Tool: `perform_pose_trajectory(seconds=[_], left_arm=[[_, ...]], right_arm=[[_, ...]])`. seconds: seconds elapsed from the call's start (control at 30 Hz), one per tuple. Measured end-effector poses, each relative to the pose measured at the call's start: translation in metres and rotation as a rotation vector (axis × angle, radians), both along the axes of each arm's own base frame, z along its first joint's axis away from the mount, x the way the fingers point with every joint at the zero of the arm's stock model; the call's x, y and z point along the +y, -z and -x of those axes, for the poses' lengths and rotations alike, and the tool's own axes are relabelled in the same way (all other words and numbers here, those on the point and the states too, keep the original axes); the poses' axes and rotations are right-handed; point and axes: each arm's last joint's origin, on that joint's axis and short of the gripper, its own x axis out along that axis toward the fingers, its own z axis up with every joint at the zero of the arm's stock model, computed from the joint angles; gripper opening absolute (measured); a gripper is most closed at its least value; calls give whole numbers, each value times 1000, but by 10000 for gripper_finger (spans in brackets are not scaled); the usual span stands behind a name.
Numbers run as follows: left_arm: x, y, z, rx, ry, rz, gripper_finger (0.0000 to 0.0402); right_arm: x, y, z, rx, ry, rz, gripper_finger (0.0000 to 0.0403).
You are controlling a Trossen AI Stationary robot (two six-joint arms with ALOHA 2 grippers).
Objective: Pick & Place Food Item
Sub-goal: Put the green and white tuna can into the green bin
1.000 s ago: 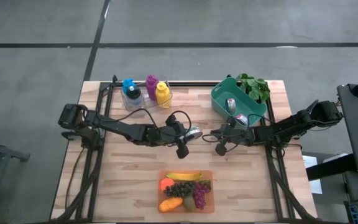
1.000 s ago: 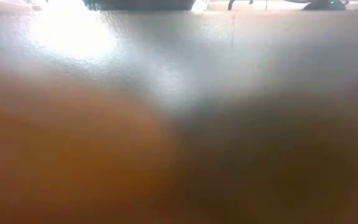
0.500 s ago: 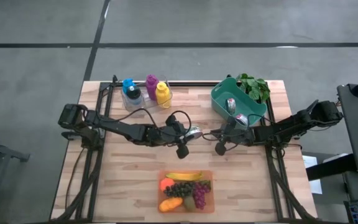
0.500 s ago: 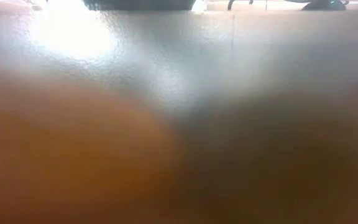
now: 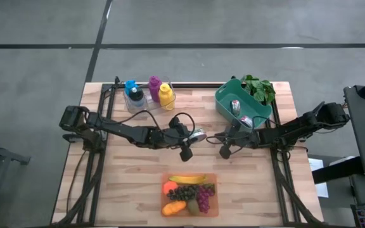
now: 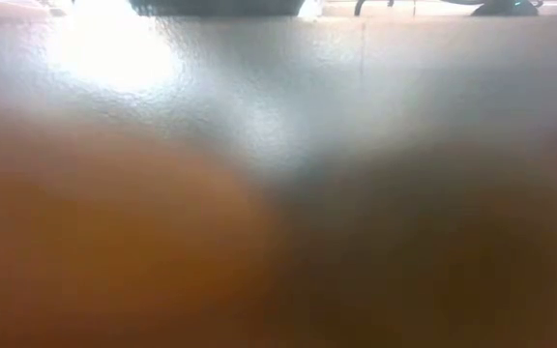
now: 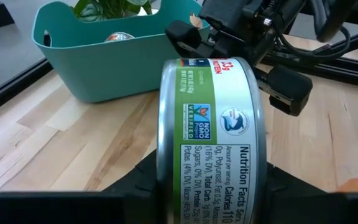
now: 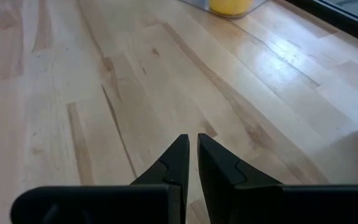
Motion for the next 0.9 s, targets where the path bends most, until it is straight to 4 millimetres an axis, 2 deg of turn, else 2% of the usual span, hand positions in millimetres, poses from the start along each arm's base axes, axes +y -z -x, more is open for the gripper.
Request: perform_pose_trajectory(seconds=[0.9], left_arm=[[1,0,0,-6,-13,19,131]], right_arm=[[0,0,0,-1,0,0,29]])
